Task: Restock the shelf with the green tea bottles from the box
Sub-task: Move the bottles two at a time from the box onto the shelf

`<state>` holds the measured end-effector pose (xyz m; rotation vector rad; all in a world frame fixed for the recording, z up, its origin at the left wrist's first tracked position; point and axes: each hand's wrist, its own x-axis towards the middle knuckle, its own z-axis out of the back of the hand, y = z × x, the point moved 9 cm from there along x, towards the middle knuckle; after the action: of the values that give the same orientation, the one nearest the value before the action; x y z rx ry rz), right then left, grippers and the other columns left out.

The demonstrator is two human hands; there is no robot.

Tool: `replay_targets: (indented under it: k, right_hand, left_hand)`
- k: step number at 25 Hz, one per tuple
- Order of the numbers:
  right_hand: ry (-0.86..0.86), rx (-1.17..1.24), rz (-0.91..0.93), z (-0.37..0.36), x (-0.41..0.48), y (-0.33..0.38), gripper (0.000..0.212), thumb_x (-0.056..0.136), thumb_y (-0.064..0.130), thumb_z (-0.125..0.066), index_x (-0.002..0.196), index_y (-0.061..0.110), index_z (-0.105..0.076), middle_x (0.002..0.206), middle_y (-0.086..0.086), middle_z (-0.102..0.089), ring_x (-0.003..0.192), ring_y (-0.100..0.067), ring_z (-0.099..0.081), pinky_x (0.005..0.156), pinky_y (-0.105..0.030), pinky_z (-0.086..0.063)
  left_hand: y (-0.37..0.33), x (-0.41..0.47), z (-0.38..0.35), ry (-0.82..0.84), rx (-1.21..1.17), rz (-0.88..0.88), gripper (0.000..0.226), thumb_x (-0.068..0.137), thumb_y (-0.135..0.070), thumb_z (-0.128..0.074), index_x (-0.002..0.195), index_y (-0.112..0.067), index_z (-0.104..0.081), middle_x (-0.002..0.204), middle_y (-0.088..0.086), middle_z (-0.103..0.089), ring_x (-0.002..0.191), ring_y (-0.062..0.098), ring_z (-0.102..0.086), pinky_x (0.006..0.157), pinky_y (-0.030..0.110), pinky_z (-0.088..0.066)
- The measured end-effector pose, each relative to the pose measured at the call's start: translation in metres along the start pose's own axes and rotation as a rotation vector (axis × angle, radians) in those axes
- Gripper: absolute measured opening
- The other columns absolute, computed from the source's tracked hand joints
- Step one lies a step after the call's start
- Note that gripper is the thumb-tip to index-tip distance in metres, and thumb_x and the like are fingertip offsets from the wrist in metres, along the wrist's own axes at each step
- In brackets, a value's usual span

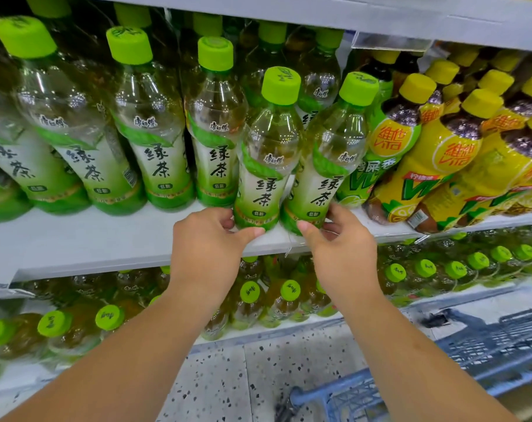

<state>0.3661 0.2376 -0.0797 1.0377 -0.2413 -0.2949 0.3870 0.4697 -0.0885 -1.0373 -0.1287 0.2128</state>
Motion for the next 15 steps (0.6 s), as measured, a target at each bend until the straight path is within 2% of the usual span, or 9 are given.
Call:
replay_targets:
  k: [2,3,5,7,8,10,12,14,15]
  right_hand:
    - [-0.014,0.002,-0.026,-0.002,0.007,-0.001,0.032,0.087,0.029,-0.075,0.118,0.027,-0.069,0.099,0.016,-0.073,0.093,-0.005,-0.067,0.081,-0.022,-0.051]
    - [-0.024,0.007,-0.042,-0.004,0.010,-0.002,0.030,0.087,0.028,-0.075,0.116,0.024,-0.070,0.098,0.015,-0.073,0.091,-0.006,-0.068,0.081,-0.023,-0.052]
    - [-0.047,0.032,-0.068,-0.007,0.015,-0.005,0.029,0.087,0.029,-0.076,0.114,0.019,-0.070,0.096,0.009,-0.073,0.091,-0.009,-0.068,0.087,-0.030,-0.054]
    - [-0.069,0.039,-0.092,-0.007,0.017,-0.007,0.044,0.086,0.035,-0.076,0.124,0.015,-0.068,0.095,0.008,-0.071,0.093,-0.011,-0.066,0.089,-0.032,-0.053]
    - [-0.087,0.040,-0.109,-0.006,0.018,-0.009,0.052,0.085,0.038,-0.076,0.130,0.015,-0.065,0.093,0.011,-0.068,0.091,-0.010,-0.065,0.086,-0.029,-0.051]
    - [-0.108,0.045,-0.117,-0.005,0.020,-0.011,0.054,0.084,0.040,-0.077,0.130,0.015,-0.065,0.083,0.022,-0.062,0.082,-0.002,-0.064,0.076,-0.014,-0.046]
    - [-0.125,0.042,-0.099,-0.005,0.021,-0.011,0.047,0.084,0.039,-0.078,0.123,0.015,-0.069,0.075,0.027,-0.060,0.071,0.009,-0.061,0.064,-0.002,-0.040]
    - [-0.153,0.060,-0.095,-0.005,0.021,-0.009,0.045,0.084,0.036,-0.078,0.122,0.014,-0.070,0.073,0.027,-0.059,0.068,0.015,-0.059,0.066,-0.006,-0.045]
    - [-0.158,0.077,-0.096,-0.005,0.021,-0.009,0.045,0.085,0.036,-0.078,0.123,0.014,-0.069,0.077,0.024,-0.062,0.072,0.013,-0.061,0.072,-0.014,-0.049]
  left_hand:
    - [0.000,0.002,0.000,-0.020,0.002,0.022,0.033,0.068,-0.044,-0.088,0.087,-0.019,-0.077,0.069,-0.019,-0.060,0.074,0.006,-0.064,0.066,0.015,-0.046]
    - [0.000,0.002,0.000,-0.027,0.006,0.031,0.027,0.068,-0.045,-0.088,0.077,-0.024,-0.074,0.067,-0.014,-0.063,0.072,0.010,-0.065,0.066,0.019,-0.049]
    - [-0.001,0.003,-0.001,-0.025,0.022,0.054,0.032,0.067,-0.048,-0.088,0.061,-0.031,-0.061,0.068,-0.002,-0.069,0.075,0.020,-0.068,0.072,0.035,-0.056]
    - [-0.003,0.006,-0.003,-0.015,0.058,0.069,0.032,0.067,-0.051,-0.086,0.062,-0.025,-0.068,0.070,0.000,-0.072,0.075,0.023,-0.069,0.075,0.041,-0.057]
    - [-0.005,0.008,-0.004,-0.008,0.088,0.067,0.035,0.068,-0.053,-0.085,0.063,-0.021,-0.071,0.071,0.003,-0.072,0.075,0.023,-0.068,0.074,0.041,-0.057]
    - [-0.008,0.010,-0.007,-0.004,0.125,0.059,0.041,0.069,-0.055,-0.083,0.063,-0.017,-0.072,0.072,0.008,-0.073,0.076,0.025,-0.068,0.073,0.040,-0.056]
    - [-0.009,0.012,-0.009,0.001,0.139,0.070,0.043,0.071,-0.057,-0.082,0.066,-0.014,-0.074,0.068,0.006,-0.072,0.072,0.025,-0.067,0.070,0.039,-0.056]
    - [-0.009,0.014,-0.011,0.016,0.166,0.092,0.045,0.072,-0.059,-0.079,0.070,-0.015,-0.075,0.064,0.002,-0.070,0.066,0.022,-0.066,0.067,0.038,-0.056]
    - [-0.010,0.015,-0.013,0.027,0.188,0.098,0.048,0.074,-0.061,-0.077,0.071,-0.014,-0.075,0.064,0.002,-0.070,0.065,0.022,-0.065,0.066,0.039,-0.056]
